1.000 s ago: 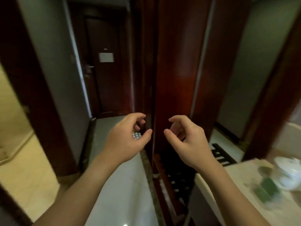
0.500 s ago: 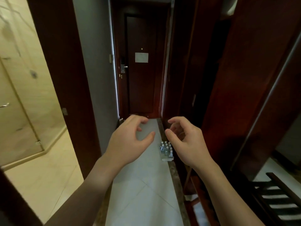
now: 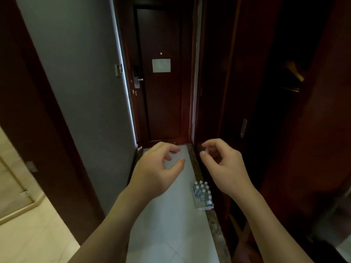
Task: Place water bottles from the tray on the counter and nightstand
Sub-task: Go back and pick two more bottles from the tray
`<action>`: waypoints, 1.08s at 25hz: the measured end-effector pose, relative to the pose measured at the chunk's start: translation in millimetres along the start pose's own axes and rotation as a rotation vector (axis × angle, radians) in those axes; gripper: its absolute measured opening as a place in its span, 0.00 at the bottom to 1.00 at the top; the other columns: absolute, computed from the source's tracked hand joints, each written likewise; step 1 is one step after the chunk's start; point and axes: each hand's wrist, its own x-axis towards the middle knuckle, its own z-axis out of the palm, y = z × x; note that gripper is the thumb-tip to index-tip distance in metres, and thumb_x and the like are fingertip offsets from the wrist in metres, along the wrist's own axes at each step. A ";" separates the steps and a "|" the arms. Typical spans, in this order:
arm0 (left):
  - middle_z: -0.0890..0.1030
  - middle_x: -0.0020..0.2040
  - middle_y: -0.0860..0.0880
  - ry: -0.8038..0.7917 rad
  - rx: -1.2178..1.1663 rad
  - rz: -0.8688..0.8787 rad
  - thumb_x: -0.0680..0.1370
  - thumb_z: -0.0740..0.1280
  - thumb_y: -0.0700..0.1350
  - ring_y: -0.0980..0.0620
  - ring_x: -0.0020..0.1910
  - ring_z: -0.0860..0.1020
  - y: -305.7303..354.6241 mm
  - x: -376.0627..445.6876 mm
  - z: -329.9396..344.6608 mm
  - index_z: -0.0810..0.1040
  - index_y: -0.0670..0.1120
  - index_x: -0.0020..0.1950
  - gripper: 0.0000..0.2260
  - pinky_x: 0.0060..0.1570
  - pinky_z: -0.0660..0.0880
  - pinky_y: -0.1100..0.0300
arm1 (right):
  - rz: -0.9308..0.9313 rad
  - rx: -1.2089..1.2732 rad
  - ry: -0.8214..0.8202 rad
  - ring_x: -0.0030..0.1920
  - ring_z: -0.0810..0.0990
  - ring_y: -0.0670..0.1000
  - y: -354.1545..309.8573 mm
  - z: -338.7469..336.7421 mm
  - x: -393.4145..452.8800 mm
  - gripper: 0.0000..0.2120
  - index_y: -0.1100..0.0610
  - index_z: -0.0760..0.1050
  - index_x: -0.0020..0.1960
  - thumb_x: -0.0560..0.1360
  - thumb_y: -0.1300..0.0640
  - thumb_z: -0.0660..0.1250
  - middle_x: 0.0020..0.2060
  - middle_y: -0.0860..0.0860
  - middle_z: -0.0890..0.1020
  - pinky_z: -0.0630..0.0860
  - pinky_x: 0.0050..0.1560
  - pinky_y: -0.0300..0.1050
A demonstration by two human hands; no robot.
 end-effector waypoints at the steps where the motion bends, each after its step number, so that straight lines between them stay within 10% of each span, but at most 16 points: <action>1: 0.81 0.47 0.56 0.001 0.008 0.007 0.74 0.72 0.50 0.57 0.44 0.79 -13.4 27.2 6.4 0.82 0.49 0.55 0.11 0.41 0.76 0.62 | -0.005 0.001 0.001 0.40 0.79 0.43 11.7 6.0 29.2 0.06 0.47 0.79 0.52 0.75 0.55 0.70 0.37 0.44 0.80 0.74 0.38 0.31; 27: 0.81 0.50 0.54 -0.543 -0.163 0.107 0.75 0.70 0.49 0.59 0.45 0.79 -367.1 501.0 346.5 0.83 0.50 0.51 0.07 0.45 0.77 0.60 | 0.431 -0.182 0.307 0.32 0.77 0.42 409.3 136.3 437.2 0.07 0.48 0.79 0.49 0.71 0.50 0.68 0.34 0.47 0.81 0.76 0.38 0.36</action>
